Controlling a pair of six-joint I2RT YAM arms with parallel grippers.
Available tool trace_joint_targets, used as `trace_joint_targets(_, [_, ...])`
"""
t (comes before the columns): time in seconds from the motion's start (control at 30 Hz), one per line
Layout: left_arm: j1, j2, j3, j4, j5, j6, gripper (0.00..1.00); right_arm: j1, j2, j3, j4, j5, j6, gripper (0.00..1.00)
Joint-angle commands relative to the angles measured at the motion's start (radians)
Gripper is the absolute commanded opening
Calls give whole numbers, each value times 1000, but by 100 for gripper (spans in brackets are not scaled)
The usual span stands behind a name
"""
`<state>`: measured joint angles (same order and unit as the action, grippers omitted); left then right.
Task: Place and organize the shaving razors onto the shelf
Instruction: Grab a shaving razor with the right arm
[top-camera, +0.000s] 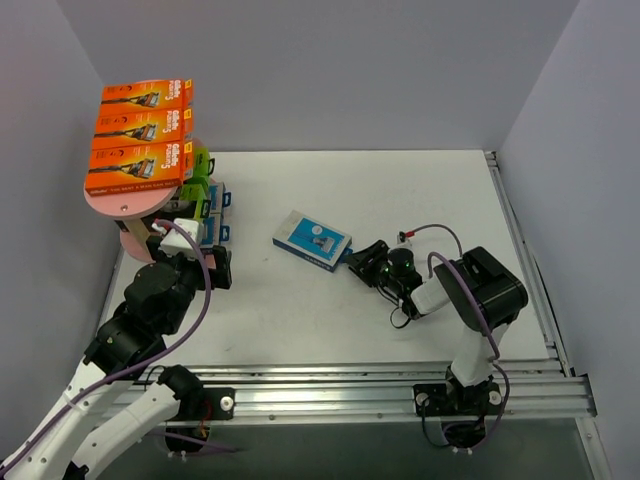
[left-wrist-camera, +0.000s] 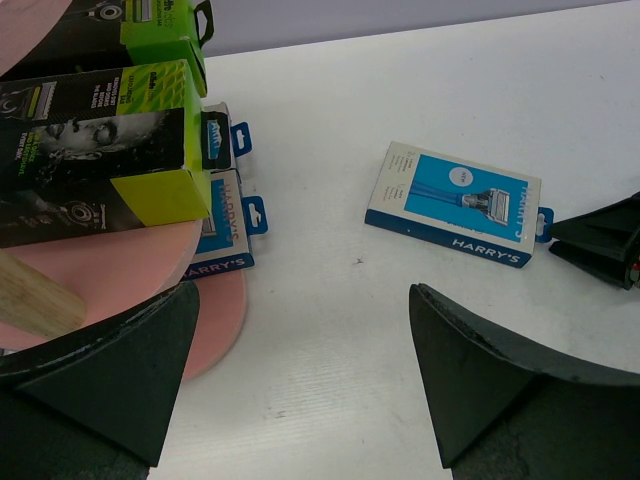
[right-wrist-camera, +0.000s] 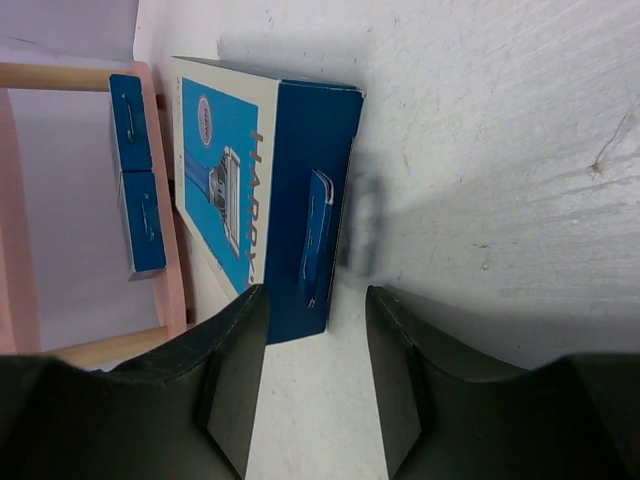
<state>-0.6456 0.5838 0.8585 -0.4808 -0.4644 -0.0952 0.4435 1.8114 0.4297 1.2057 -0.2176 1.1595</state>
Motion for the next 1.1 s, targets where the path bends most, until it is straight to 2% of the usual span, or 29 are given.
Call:
trace_joint_targets(0.0, [-2, 2, 11, 41, -6, -11, 95, -15, 35, -13, 25, 7, 6, 39])
trace_joint_targets(0.43, [-3, 4, 11, 44, -10, -9, 95, -52, 126, 9, 150, -58, 52, 29])
trace_joint_targets(1.07, [-2, 10, 11, 45, -10, -8, 95, -52, 201, 58, 218, -78, 72, 24])
